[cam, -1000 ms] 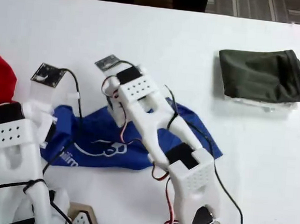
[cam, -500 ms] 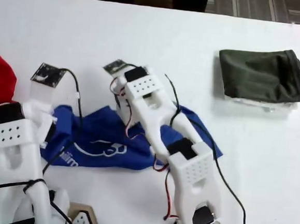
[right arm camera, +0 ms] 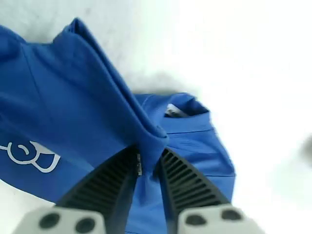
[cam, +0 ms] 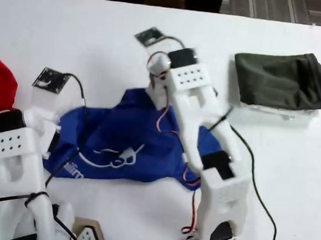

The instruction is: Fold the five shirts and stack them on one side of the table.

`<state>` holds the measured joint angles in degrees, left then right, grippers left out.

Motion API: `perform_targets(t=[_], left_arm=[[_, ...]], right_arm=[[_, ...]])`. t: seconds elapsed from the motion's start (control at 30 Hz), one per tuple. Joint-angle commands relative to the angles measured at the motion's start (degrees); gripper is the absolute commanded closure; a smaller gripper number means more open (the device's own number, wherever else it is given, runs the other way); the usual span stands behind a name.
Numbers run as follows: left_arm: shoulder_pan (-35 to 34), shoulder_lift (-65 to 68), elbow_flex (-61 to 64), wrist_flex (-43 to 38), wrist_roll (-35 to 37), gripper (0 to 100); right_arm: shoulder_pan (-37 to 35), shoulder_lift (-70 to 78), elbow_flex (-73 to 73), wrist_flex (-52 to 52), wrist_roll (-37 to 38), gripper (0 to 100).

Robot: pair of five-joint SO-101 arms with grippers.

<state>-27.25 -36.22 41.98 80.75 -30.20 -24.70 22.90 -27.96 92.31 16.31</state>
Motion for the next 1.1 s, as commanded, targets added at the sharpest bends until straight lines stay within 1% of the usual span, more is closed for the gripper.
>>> perform_targets(t=[0.0,0.1,0.17,0.33,0.47,0.6,0.73,0.97,1.07], left_arm=[[0.4,-0.7,-0.7,-0.4,-0.2,98],[3.3,-0.7,-2.3,0.4,2.8,98],[5.4,-0.7,-6.4,3.0,5.0,98],[11.5,-0.7,-23.4,13.6,7.0,98],[17.4,-0.5,-36.9,19.2,8.9,98],[21.6,-0.7,-46.3,20.0,10.8,98],[23.6,-0.7,-52.1,20.0,10.8,98],[23.4,-0.9,-61.0,21.5,10.8,98],[23.3,-3.9,-62.0,21.5,10.7,98]], right_arm=[[1.7,-7.0,-2.5,0.2,0.6,98.0],[3.6,-10.5,-3.2,0.2,0.6,98.0],[5.4,-15.0,-3.5,0.4,0.4,98.0],[10.7,-29.8,-3.8,-0.6,0.8,98.0],[14.7,-39.4,-3.3,-0.3,4.6,98.1],[20.7,-47.4,-3.7,-0.4,7.3,98.1],[24.6,-53.8,-3.3,-0.7,9.5,98.1],[28.8,-61.2,-3.4,-3.7,10.4,98.1],[30.4,-64.6,-3.9,-4.8,10.3,98.1]])
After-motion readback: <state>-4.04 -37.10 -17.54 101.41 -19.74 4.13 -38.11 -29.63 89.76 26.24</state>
